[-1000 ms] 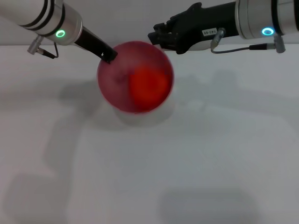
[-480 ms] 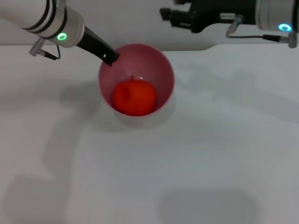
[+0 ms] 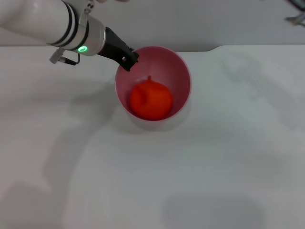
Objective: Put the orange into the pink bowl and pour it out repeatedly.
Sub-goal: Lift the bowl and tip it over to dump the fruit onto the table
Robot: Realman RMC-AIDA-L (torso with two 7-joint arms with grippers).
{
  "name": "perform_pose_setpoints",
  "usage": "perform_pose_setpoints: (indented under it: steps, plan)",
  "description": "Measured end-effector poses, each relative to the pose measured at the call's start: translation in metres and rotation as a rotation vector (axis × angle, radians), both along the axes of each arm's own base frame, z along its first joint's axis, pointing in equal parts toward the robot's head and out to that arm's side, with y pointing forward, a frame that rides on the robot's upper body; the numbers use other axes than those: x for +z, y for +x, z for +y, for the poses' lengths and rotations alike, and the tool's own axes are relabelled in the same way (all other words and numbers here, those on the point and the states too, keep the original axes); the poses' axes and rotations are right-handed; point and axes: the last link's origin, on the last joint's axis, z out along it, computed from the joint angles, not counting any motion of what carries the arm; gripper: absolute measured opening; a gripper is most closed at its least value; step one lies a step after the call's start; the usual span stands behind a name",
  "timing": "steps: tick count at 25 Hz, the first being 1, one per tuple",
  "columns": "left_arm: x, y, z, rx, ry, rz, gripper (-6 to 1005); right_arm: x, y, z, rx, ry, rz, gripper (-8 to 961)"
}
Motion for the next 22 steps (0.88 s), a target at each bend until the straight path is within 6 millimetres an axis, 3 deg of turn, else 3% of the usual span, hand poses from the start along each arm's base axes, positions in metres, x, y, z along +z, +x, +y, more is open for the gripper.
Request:
perform_pose_setpoints:
  steps: [7,11,22]
  plan:
    - [-0.011,0.009,-0.010,-0.159,0.085,0.003,42,0.036,0.056,-0.009,-0.134,0.310,0.310,456]
    - [-0.014,0.023,-0.023,-0.293,0.174,-0.042,42,0.044,0.080,-0.014,-0.195,0.383,0.405,456]
    - [-0.042,0.043,-0.057,-0.705,0.400,-0.073,42,0.040,0.084,-0.018,-0.175,0.404,0.432,457]
